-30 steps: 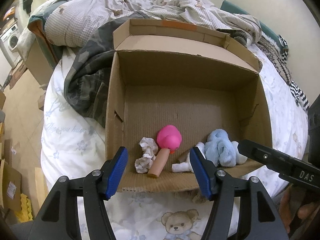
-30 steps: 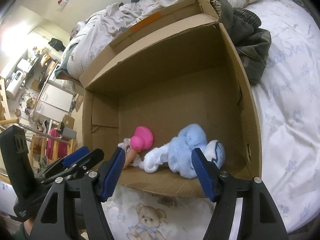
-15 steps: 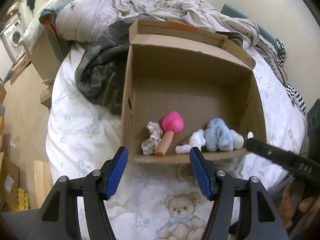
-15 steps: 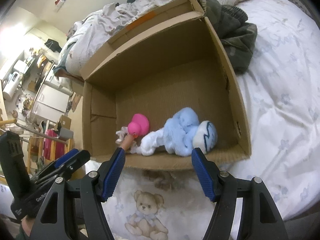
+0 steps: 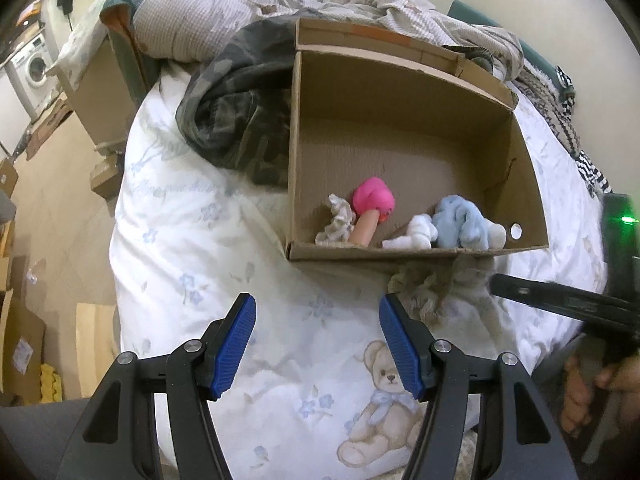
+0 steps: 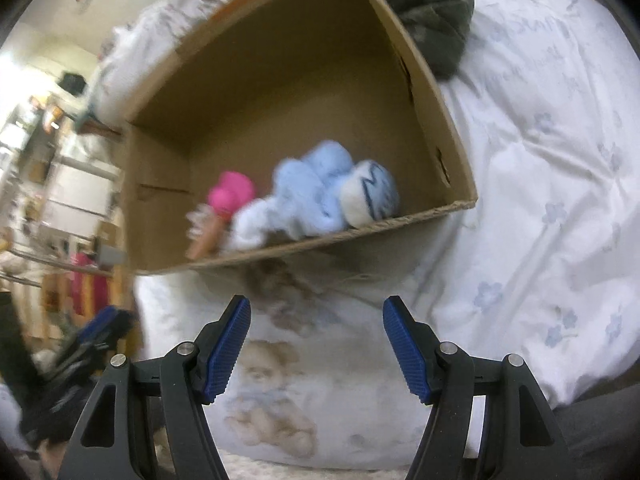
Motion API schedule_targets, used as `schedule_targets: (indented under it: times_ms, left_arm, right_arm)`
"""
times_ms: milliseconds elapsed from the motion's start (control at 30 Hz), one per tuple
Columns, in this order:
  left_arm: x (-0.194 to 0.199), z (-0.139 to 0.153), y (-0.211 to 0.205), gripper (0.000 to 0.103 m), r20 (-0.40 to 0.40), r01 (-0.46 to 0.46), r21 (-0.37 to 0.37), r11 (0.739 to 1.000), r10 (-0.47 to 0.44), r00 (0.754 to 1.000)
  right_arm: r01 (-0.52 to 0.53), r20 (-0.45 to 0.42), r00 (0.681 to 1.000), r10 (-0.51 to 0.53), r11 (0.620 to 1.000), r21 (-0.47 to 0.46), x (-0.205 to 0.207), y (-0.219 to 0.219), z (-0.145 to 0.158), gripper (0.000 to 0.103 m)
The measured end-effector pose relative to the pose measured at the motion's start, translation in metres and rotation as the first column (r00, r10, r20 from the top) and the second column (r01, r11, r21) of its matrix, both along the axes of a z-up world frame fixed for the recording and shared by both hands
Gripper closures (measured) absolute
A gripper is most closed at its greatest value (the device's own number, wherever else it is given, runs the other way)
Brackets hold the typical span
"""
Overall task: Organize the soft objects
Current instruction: 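Grasp the lace scrunchie with the left gripper while the right grasps the clear plastic bag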
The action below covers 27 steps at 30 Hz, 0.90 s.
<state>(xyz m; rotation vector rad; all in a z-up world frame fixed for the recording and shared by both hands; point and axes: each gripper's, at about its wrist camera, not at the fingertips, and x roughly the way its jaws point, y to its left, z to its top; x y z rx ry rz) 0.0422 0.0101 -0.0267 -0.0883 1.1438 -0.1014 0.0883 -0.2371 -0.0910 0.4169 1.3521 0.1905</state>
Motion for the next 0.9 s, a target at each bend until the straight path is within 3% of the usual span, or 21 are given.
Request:
schedule_targets:
  times_ms: [233,300,400,467,633,900]
  left_arm:
    - [-0.010,0.000,-0.009,0.042,0.014,0.026,0.012,1.000,-0.027,1.000]
    - [-0.012,-0.002,-0.011,0.042,0.012,0.038,0.021,0.999,-0.038,0.999]
    - [-0.012,-0.005,-0.015,0.042,0.006,0.051,0.028,0.998,-0.051,0.999]
    - [-0.012,-0.008,-0.017,0.042,0.000,0.058,0.024,0.998,-0.059,0.998]
    - [-0.007,-0.018,-0.024,0.042,-0.028,0.061,0.001,0.998,-0.061,0.998]
    - [0.008,-0.045,-0.064,0.042,-0.088,0.101,-0.058,0.993,-0.106,0.990]
  right_arm:
    - [-0.088,0.002,0.996,0.089,0.990,-0.111,0.027,0.023,-0.022,0.034]
    - [-0.111,0.004,0.994,0.112,0.985,-0.129,0.028,0.028,-0.024,0.056]
    - [-0.154,0.009,0.988,0.157,0.977,-0.147,0.024,0.034,-0.023,0.078]
    - [-0.177,0.030,0.982,0.184,0.970,-0.166,0.020,0.036,-0.017,0.086]
    - [-0.189,0.081,0.976,0.201,0.972,-0.142,0.004,0.027,0.006,0.090]
    - [-0.110,0.143,0.983,0.117,0.992,-0.054,-0.029,-0.012,0.040,0.090]
